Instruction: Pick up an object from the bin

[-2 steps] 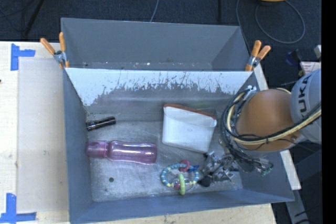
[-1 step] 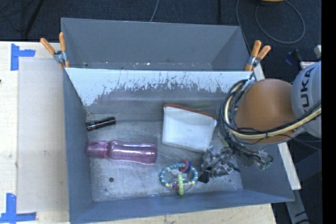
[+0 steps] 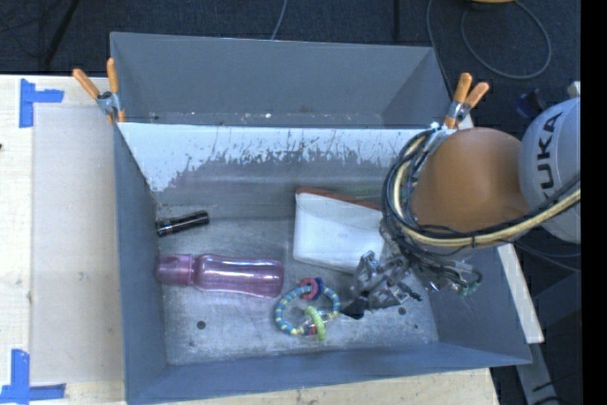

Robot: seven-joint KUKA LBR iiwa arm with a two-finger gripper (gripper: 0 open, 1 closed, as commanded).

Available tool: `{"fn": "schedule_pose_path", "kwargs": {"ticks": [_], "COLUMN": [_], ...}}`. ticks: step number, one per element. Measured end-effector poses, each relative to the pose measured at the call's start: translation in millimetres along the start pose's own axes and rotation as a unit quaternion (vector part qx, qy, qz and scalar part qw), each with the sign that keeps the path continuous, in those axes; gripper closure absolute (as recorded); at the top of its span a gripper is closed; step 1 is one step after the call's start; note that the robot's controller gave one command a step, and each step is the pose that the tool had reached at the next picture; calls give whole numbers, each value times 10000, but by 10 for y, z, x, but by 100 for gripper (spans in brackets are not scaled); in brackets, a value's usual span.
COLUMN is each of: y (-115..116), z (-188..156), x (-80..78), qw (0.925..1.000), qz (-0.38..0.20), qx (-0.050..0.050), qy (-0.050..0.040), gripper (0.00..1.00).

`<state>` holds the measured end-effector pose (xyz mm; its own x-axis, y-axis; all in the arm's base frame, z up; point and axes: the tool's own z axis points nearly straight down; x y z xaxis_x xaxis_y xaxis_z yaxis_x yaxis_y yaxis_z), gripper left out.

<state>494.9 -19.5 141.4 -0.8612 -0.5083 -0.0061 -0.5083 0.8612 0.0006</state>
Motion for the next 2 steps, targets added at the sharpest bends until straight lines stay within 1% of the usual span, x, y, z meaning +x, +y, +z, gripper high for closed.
{"fn": "schedule_pose_path", "kwargs": {"ticks": [1,2], "y": [78,-7], "z": [466,-642], "x": [31,175], "qw": [9994,9999], "qz": [-356,170], "qx": [10,0], "qy": [24,29], "gripper": [100,100]}}
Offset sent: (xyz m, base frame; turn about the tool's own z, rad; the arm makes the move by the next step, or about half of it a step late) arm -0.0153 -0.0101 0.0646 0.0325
